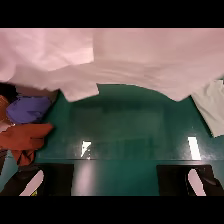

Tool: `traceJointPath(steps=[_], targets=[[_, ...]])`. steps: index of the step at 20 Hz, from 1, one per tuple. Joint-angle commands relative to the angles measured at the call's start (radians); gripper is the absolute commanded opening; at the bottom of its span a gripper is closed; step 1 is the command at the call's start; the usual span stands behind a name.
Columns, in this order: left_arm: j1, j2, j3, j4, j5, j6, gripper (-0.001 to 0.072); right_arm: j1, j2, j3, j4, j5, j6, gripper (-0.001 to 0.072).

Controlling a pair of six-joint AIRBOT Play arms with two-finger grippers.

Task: Fold the shirts.

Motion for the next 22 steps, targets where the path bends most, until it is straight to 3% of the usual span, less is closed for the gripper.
traceJointPath(steps=[1, 5, 9, 15, 17, 22], targets=[[0.001, 0.002, 0.125, -0.040, 0.011, -0.032, 0.0025, -0.112, -0.002, 0.175, -0.004, 0.100, -0.010, 0.0015], [0.001, 0.000, -0.034, -0.057, -0.017, -0.031, 0.0025, -0.127, -0.138, 0.315, 0.009, 0.225, -0.008, 0.0015], [0.000, -0.094, -0.303, -0.066, -0.058, -0.030, 0.0025, -0.074, -0.340, 0.294, 0.003, 0.390, 0.005, 0.0014], [0.000, -0.453, -0.450, -0.062, -0.095, 0.003, 0.0025, 0.206, -0.649, 0.021, -0.274, 0.386, 0.017, 0.0015], [0.000, -0.591, -0.450, -0.062, -0.087, 0.003, 0.0025, 0.246, -0.770, -0.019, -0.290, 0.342, 0.021, 0.0015], [-0.047, -0.829, -0.437, -0.050, 0.152, 0.076, 0.0025, 0.259, -1.058, 0.140, -0.280, 0.236, 0.051, 0.0015]])
